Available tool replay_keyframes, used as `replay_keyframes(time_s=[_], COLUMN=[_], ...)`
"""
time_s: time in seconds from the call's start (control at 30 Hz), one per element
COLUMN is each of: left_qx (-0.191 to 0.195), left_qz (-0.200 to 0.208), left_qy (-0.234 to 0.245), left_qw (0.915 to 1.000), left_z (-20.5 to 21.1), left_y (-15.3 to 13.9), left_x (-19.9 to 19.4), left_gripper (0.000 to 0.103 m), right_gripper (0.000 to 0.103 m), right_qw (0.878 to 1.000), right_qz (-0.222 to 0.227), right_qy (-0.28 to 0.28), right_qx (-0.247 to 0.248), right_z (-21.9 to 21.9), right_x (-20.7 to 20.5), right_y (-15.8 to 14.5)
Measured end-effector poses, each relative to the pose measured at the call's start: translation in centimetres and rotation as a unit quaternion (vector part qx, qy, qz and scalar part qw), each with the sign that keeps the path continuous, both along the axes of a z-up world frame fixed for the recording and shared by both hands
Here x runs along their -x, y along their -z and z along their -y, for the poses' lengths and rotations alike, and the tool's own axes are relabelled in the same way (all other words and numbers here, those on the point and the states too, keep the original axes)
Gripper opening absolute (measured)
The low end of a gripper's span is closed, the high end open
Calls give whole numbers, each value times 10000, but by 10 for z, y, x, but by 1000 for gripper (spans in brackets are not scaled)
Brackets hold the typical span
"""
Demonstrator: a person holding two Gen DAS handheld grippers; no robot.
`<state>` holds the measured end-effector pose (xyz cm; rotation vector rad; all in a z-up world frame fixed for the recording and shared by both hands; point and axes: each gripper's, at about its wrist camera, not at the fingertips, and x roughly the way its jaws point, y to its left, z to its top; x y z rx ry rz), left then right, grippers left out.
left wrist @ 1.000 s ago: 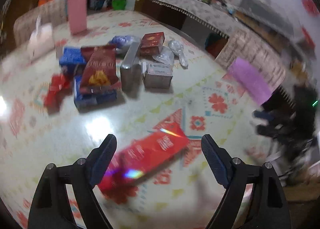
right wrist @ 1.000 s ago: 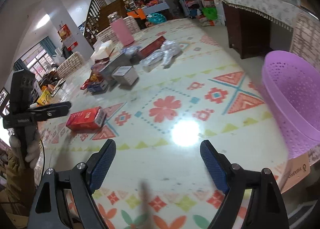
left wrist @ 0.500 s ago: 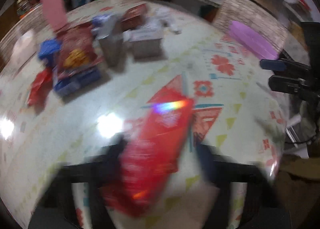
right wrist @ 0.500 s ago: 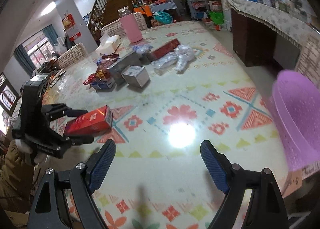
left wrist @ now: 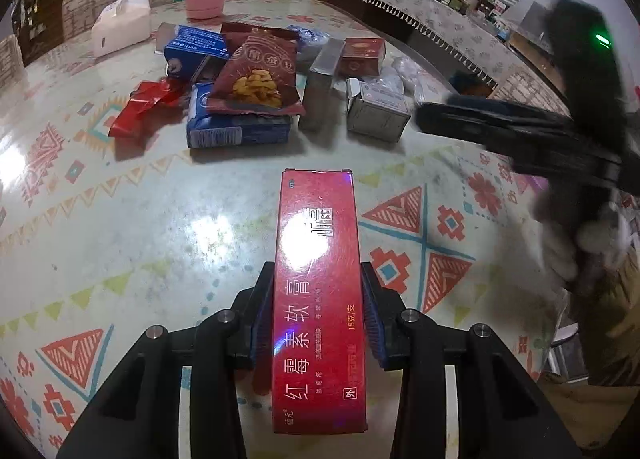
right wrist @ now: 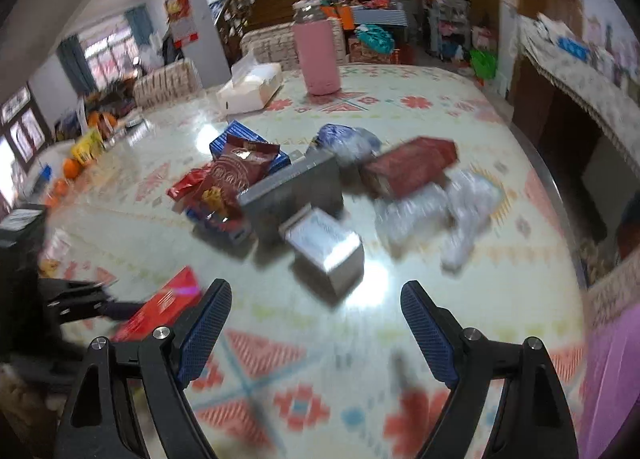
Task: Collect trash
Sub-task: 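Grasp the red box with the left gripper while right gripper grasps the white medicine box, then carry both held boxes to the pink wastebasket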
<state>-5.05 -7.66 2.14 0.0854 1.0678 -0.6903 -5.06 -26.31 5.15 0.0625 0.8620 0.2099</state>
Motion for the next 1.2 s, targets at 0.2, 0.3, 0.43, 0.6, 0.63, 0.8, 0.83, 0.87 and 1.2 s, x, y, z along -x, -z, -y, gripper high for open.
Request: replay_keyframes(time_s=[0.2,0.3,0.43,0.6,0.63,0.8,0.83,0.87,1.2], left_qx=[193,186,-44,-147,-113,-27,-11,9,8], left_qz=[-124,-102,45,154,169,370,403,431,674], left_qy=[44,70,3,-214,-277,-491,-511,-524,-346], left_qw=[9997,9997,10000,9995,9994,9981,9979,9977,9971], left_z=[-3,0,8,8,6,-4,-4,-5,25], left_y=[1,1,0,-4,-7,-24,-28,-31,-49], left_x=[-2,1,8,13,15,25,27,29,57], left_gripper=[46,49,49,39,39,39,39,39,39], right_gripper=[83,63,58,58,58,58,58,58,58], right_qw=[9973,9953,9958,9974,9977,9985,9986,9985,9945], right_qz=[-121,-240,-278,-162,-142,-38,-18,-4,250], right_qy=[-111,-24,28,97,119,339,410,469,961], right_qx=[720,934,874,689,649,419,343,273,-340], right_z=[-21,-25,-24,-17,-16,2,8,12,59], right_x=[-42,-51,-45,-18,-12,29,39,47,119], right_y=[18,28,29,17,14,3,1,0,-14])
